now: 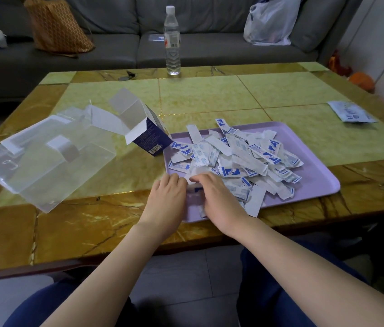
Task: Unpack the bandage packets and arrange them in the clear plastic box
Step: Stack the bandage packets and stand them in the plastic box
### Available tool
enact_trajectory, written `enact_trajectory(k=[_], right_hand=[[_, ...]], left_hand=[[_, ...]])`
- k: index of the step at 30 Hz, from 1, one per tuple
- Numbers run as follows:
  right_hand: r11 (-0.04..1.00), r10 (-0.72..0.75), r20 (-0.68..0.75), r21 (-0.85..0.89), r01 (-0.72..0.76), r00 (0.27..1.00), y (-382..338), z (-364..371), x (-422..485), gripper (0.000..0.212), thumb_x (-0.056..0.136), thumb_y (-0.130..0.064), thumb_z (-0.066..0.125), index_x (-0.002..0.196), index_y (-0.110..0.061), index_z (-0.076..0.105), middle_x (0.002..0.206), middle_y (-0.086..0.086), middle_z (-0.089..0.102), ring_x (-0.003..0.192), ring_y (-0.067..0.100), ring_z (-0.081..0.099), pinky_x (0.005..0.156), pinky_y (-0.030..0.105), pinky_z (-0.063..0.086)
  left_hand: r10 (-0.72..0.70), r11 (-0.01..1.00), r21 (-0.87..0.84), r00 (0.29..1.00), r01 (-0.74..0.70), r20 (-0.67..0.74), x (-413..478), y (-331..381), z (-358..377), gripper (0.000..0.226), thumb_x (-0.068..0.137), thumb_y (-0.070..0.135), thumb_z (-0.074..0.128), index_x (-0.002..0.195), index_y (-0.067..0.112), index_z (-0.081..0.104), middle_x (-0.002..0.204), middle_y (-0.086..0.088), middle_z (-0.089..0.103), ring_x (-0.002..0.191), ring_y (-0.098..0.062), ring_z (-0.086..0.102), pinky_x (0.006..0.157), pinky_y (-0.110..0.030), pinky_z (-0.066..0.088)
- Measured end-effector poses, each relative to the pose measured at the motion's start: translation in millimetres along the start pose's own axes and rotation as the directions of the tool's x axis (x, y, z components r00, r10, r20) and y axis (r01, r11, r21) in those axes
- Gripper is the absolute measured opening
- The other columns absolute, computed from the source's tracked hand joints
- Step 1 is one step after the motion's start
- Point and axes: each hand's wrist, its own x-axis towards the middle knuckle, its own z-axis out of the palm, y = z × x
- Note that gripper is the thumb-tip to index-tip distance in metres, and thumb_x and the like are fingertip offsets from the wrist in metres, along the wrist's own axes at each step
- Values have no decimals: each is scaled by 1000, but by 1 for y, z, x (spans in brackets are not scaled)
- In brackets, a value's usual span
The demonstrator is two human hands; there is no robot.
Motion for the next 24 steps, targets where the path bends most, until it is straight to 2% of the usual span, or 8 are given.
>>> enact_trajectory(k=[2, 4, 8, 13, 16, 20, 22, 24], right_hand=[[1000, 2, -53, -30, -4, 999, 2, -2, 1, 48, 86, 9, 44, 130, -9, 50, 128, 4, 49, 122, 18, 38, 103, 26, 34], [998, -16, -63, -66, 12, 998, 4, -1, 2, 43, 89, 6, 44, 127, -10, 55, 123, 3, 54, 118, 18, 40, 101, 29, 36], [987, -44, -60, -154, 34, 997, 6, 2, 1, 39, 92, 2, 44, 126, -12, 57, 117, 2, 55, 113, 19, 39, 95, 32, 39], [974, -123, -106, -203, 100, 987, 4, 2, 3, 25, 93, -4, 48, 112, -11, 64, 105, 6, 58, 101, 24, 45, 88, 33, 39], [968, -167, -142, -210, 135, 976, 2, 1, 4, 17, 90, -3, 54, 104, -7, 63, 99, 7, 60, 94, 24, 50, 81, 35, 45], [926, -264, -103, -305, 223, 959, -1, 2, 5, 23, 80, -2, 67, 101, -9, 62, 93, 4, 64, 86, 23, 58, 75, 35, 51], [899, -304, -107, -360, 248, 947, -8, 0, 5, 25, 77, -3, 71, 100, -8, 62, 88, 4, 65, 79, 23, 61, 69, 34, 52], [858, -332, -45, -429, 282, 942, -18, -4, 7, 26, 80, -3, 67, 104, -7, 60, 91, 4, 65, 82, 23, 61, 74, 35, 52]], left_hand=[[-27, 1000, 0, 999, 27, -46, 2, 1, -5, 35, 49, 6, 76, 79, 12, 59, 78, -4, 56, 71, -24, 53, 59, -30, 42], [-36, 999, 9, 998, 37, -48, 2, 1, -2, 32, 46, 5, 77, 72, 14, 60, 72, -4, 57, 66, -23, 53, 55, -29, 42], [-13, 1000, 10, 1000, 12, 16, -3, 0, 6, 40, 43, 4, 79, 77, 14, 60, 74, -3, 56, 66, -21, 52, 56, -28, 42], [16, 998, 62, 999, -14, -39, -2, -2, 4, 45, 38, 4, 79, 75, 14, 56, 70, -4, 55, 62, -22, 51, 53, -28, 40], [11, 998, 56, 998, -8, -59, -7, -3, -1, 49, 36, 1, 77, 79, 14, 56, 65, -1, 54, 57, -21, 51, 53, -27, 38], [-22, 1000, -15, 993, 21, -119, -14, -8, -8, 64, 33, -6, 78, 90, 15, 60, 62, 4, 56, 54, -19, 54, 53, -26, 38], [-47, 998, -50, 987, 39, -156, -17, -13, -15, 65, 37, -10, 73, 96, 16, 61, 66, 4, 58, 59, -21, 55, 56, -28, 39], [-63, 997, -43, 984, 57, -165, -21, -19, -22, 62, 41, -13, 67, 95, 17, 60, 72, 3, 59, 64, -22, 53, 62, -29, 32]])
